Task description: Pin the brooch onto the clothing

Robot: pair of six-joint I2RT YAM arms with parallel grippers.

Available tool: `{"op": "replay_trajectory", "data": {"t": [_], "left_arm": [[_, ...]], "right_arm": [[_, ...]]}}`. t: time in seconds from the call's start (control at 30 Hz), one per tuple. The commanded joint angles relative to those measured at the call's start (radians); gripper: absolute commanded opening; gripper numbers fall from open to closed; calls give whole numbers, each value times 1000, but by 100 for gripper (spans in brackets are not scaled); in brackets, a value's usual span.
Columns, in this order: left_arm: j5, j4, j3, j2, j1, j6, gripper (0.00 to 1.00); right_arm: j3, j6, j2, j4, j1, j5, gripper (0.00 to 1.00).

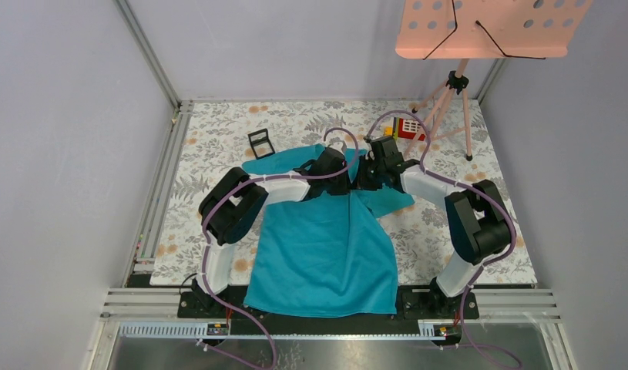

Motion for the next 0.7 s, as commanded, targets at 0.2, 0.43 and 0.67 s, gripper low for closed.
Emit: {"op": "replay_trajectory", "data": {"t": [0.2, 0.43, 0.67], "left_arm": [[20, 165, -91, -58, -4, 4, 0], [44, 243, -136, -92, -3, 7, 0], [68, 276, -147, -101, -2, -1, 0]], "right_arm": [[-14, -12, 68, 44, -21, -52, 0], [-26, -21, 87, 46, -27, -49, 0], [-41, -25, 80, 61, -28, -67, 0]]}}
